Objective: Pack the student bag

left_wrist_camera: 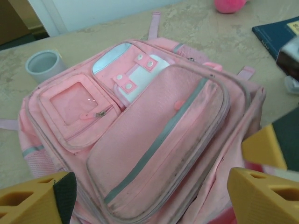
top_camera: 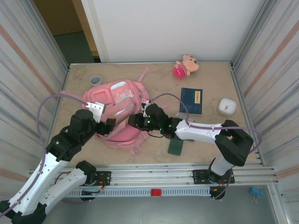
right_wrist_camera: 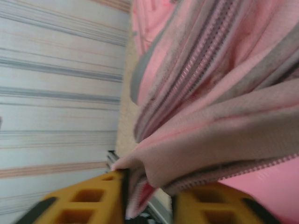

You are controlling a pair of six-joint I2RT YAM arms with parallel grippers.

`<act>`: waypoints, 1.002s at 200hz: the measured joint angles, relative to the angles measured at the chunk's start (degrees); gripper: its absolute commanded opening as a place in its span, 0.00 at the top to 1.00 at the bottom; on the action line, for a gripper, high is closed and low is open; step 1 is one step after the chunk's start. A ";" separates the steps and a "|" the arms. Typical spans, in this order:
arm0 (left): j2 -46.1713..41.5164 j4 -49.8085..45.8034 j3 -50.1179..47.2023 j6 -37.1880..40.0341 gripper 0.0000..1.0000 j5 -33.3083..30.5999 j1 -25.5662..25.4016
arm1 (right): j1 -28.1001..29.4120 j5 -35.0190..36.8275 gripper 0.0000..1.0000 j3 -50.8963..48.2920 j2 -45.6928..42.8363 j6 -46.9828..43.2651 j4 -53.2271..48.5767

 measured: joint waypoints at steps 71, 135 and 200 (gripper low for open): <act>10.19 4.15 0.13 -11.93 0.23 7.80 -0.44 | -0.15 2.69 0.41 -0.15 -10.64 -5.73 -28.09; 28.11 19.82 2.03 -17.88 0.24 15.52 -7.76 | -21.33 2.60 0.32 0.02 -22.71 -19.69 -53.22; 57.05 28.00 21.35 -19.96 0.28 24.02 -8.66 | -51.06 2.08 0.32 4.48 -16.63 -36.74 -54.95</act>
